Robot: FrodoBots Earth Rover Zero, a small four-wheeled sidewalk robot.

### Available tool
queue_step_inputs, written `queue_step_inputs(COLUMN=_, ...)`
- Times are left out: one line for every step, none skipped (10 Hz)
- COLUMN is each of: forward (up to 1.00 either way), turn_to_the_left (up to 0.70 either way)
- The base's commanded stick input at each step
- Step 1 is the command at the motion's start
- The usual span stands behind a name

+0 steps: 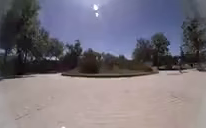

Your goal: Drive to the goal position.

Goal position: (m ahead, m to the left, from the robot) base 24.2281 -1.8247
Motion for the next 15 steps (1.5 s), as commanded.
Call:
queue_step_inputs(forward=0.85, turn_to_the_left=-0.26)
queue_step_inputs(forward=0.85, turn_to_the_left=0.0)
queue_step_inputs(forward=0.85, turn_to_the_left=0.0)
queue_step_inputs(forward=0.85, turn_to_the_left=0.0)
queue_step_inputs(forward=0.85, turn_to_the_left=0.0)
queue_step_inputs(forward=0.85, turn_to_the_left=0.03)
queue_step_inputs(forward=0.85, turn_to_the_left=0.34)
queue_step_inputs(forward=0.85, turn_to_the_left=0.34)
queue_step_inputs(forward=0.85, turn_to_the_left=0.34)
queue_step_inputs(forward=0.85, turn_to_the_left=0.34)
queue_step_inputs(forward=0.85, turn_to_the_left=0.34)
queue_step_inputs(forward=0.85, turn_to_the_left=0.34)
queue_step_inputs(forward=0.85, turn_to_the_left=0.34)
queue_step_inputs(forward=0.85, turn_to_the_left=0.34)
queue_step_inputs(forward=0.85, turn_to_the_left=0.34)
